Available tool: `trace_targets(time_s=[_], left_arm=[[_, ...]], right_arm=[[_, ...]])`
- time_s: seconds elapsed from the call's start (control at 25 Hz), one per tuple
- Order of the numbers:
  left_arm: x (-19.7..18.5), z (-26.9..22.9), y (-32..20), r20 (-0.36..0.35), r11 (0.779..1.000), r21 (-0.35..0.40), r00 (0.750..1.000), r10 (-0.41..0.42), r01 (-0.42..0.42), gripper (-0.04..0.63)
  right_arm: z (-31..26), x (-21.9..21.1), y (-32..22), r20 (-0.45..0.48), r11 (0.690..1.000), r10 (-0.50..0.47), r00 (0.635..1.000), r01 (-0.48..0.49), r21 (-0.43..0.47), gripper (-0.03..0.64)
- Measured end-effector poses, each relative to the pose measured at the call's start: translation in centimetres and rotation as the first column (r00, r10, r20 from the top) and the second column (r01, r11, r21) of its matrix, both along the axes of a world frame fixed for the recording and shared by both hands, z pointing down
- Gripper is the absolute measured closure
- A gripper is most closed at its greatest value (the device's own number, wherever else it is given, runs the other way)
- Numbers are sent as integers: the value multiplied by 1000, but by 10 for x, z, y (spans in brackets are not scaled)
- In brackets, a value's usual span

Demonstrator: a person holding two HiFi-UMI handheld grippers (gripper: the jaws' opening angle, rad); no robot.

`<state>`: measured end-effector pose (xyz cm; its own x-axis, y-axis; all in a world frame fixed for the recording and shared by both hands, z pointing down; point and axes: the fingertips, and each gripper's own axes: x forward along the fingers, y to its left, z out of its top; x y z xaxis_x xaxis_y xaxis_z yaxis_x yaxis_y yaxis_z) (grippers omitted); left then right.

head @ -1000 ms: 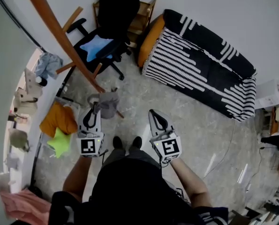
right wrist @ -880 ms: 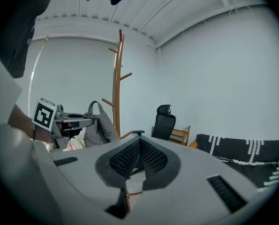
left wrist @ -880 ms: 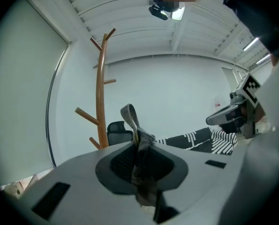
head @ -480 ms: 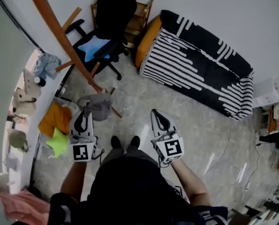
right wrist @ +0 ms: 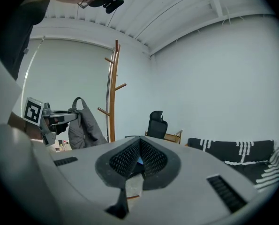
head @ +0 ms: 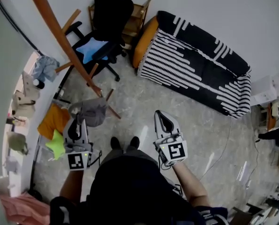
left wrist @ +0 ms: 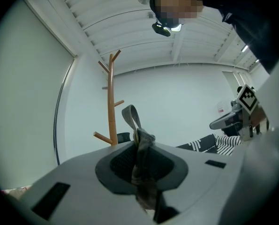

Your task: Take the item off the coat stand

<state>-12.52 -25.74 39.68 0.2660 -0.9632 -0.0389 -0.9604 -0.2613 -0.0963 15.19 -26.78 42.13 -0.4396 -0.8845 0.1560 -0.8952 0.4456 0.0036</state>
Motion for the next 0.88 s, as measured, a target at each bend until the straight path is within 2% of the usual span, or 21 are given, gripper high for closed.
trace_targets(time_s=[0.24,0.6,0.88], left_arm=[[-9,0,9,-11,1000,-10,1000,-14,14,531],[-19,-1,13,19,999,19,999,-28,28,531],[-23,-4,17,15,999,20,999,-42,42,531]], right_arm=[[-6,-1,6,-31,1000,10,999,-10,13,597],[-14,-9,8,-66,998,18,998,-14,63,597],[-13,-7,12,-70,998,33,997,-29,61,597]])
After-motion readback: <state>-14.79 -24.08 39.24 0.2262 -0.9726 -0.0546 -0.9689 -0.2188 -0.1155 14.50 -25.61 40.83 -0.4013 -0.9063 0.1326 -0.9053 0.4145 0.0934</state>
